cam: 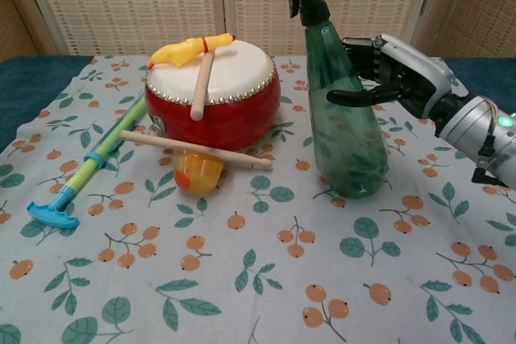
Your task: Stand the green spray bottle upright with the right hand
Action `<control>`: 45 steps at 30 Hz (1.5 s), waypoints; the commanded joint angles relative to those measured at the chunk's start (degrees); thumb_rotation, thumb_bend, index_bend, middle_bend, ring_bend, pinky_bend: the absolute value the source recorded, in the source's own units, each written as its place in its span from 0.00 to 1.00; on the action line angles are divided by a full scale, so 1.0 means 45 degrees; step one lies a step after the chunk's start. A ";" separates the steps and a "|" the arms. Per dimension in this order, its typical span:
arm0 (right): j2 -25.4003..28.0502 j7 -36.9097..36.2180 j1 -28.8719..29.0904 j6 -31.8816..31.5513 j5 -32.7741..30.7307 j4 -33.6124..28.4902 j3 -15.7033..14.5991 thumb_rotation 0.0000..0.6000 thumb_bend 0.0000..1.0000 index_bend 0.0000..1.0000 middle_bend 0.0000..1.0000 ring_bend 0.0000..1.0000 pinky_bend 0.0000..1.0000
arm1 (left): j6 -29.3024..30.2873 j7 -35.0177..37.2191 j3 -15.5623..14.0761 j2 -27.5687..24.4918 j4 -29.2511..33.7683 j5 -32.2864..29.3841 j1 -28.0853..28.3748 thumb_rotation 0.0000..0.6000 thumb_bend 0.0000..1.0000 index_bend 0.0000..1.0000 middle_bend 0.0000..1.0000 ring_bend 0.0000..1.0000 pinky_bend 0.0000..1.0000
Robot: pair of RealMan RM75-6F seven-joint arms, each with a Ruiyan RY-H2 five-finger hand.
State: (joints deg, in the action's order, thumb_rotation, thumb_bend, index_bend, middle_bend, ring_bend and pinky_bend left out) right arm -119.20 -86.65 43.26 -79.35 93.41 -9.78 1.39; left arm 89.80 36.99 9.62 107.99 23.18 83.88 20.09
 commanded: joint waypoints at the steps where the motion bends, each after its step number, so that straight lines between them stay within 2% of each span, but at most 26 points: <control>1: 0.0006 0.0010 -0.0023 -0.0012 -0.0004 0.0008 -0.0043 1.00 0.03 0.82 0.65 0.38 0.26 | 0.0017 0.0088 -0.0008 0.0053 -0.0101 -0.0025 0.0002 1.00 0.22 0.00 0.00 0.00 0.01; 14: 0.0519 0.0562 -0.0473 -0.0535 0.0060 -0.0201 -0.0346 1.00 0.00 0.79 0.65 0.38 0.26 | 0.0070 0.0330 -0.0081 0.0140 -0.0327 -0.0074 0.0028 1.00 0.22 0.00 0.00 0.00 0.01; 22: 0.0475 0.0601 -0.0662 -0.0627 0.0085 -0.0222 -0.0478 1.00 0.00 0.74 0.65 0.35 0.26 | 0.0253 0.0452 -0.0113 0.0141 -0.0317 -0.0073 0.0001 1.00 0.22 0.00 0.00 0.00 0.01; 29: 0.0663 0.0574 -0.0856 -0.0917 0.0155 -0.0257 -0.0613 1.00 0.00 0.65 0.65 0.30 0.26 | 0.0236 0.0494 -0.0143 0.0132 -0.0322 -0.0090 0.0002 1.00 0.22 0.00 0.00 0.00 0.01; 35: 0.0939 0.0604 -0.1077 -0.0977 0.0287 -0.0351 -0.0822 1.00 0.00 0.51 0.56 0.21 0.26 | 0.0180 0.0525 -0.0190 0.0130 -0.0309 -0.0080 0.0015 1.00 0.22 0.00 0.00 0.00 0.01; 45: 0.1165 0.0583 -0.1402 -0.1029 0.0376 -0.0438 -0.1010 1.00 0.00 0.45 0.53 0.17 0.24 | 0.0161 0.0562 -0.0258 0.0135 -0.0255 -0.0056 0.0002 1.00 0.22 0.00 0.00 0.00 0.01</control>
State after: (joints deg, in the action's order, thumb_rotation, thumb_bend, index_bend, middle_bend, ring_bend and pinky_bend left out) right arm -114.19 -83.98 37.16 -83.71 94.95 -11.69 -2.96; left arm 90.52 39.51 8.47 108.59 22.02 83.62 20.11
